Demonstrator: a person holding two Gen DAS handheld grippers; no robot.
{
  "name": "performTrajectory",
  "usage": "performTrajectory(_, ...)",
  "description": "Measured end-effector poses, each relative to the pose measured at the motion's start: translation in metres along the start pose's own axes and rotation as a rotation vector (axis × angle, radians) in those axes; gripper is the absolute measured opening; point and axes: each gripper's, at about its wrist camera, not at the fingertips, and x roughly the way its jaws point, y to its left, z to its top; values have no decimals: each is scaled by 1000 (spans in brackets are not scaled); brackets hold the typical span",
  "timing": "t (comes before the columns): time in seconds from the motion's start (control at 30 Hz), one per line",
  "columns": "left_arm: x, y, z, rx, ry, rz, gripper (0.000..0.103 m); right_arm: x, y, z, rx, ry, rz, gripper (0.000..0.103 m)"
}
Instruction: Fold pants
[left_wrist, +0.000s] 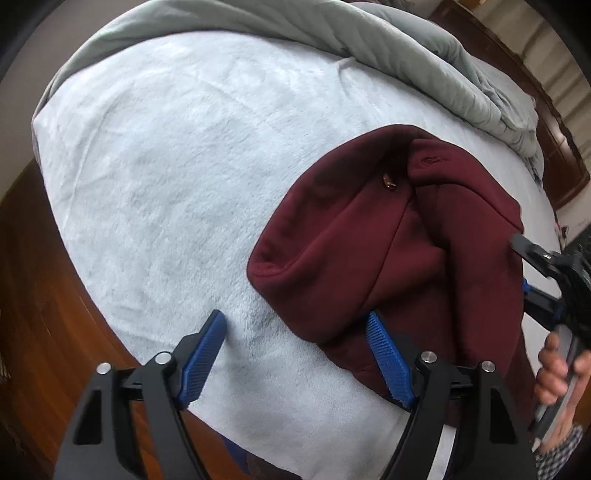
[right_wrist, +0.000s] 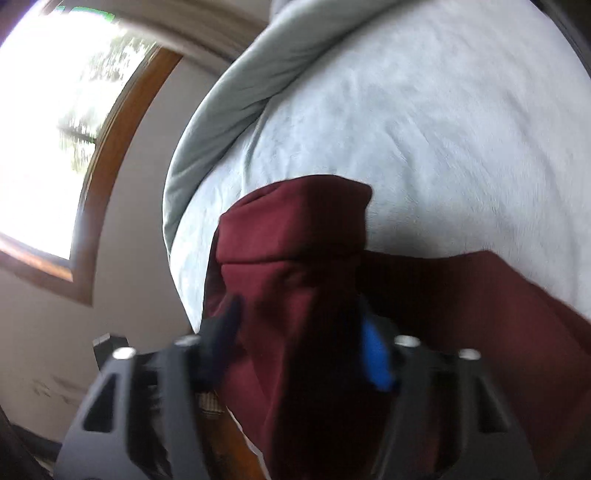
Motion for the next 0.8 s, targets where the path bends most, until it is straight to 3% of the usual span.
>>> performTrajectory(0.07, 0, 1, 0, 12, 0, -1, 79, -5, -7, 3, -1, -7, 25, 19)
performTrajectory(0.1, 1, 3, 0, 8, 3, -7, 80, -4, -9, 6, -3, -13, 43, 16)
performTrajectory(0.27, -1, 11, 0, -18, 6, -31, 80, -8, 26, -9, -126, -35, 204, 17)
performTrajectory(0.47, -21, 24, -2, -66, -26, -97, 78, 18, 70, -29, -254, 103, 286, 28)
performTrajectory(0.63, -31, 40, -7, -116, -20, -172, 78, 45, 82, -35, -253, 192, 343, 38)
performTrajectory(0.67, -32, 43, -9, -127, -21, -184, 78, 49, 81, -36, -240, 215, 361, 45)
performTrajectory(0.8, -30, 53, -15, -173, -10, -207, 78, 41, 76, -38, -248, 207, 325, 46)
